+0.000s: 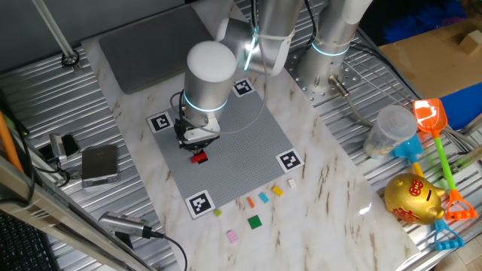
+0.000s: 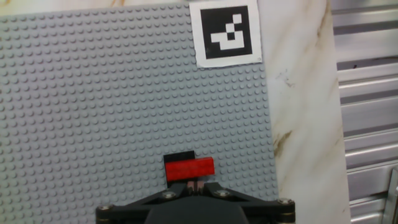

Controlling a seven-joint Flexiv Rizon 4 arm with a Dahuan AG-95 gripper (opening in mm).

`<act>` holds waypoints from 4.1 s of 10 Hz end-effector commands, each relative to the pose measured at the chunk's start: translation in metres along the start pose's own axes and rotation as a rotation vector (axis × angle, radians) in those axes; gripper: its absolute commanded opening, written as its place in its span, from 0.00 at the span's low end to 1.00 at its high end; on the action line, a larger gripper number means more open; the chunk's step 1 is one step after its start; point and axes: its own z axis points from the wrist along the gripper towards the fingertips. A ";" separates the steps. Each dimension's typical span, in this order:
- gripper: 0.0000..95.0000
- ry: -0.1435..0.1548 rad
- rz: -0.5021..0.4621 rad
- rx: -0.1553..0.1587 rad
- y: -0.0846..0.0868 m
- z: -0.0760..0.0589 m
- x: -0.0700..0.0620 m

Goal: Build with small Lego blocks

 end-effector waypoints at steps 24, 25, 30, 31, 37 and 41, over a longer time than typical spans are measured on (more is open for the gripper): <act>0.00 0.009 -0.020 0.031 -0.010 0.009 0.000; 0.00 0.009 -0.020 0.031 -0.010 0.009 0.000; 0.00 0.007 -0.018 0.031 -0.010 0.009 -0.001; 0.00 0.005 -0.017 0.031 -0.010 0.009 -0.001; 0.00 0.000 -0.011 0.030 -0.010 0.009 -0.002; 0.00 0.000 -0.004 0.029 -0.010 0.009 -0.006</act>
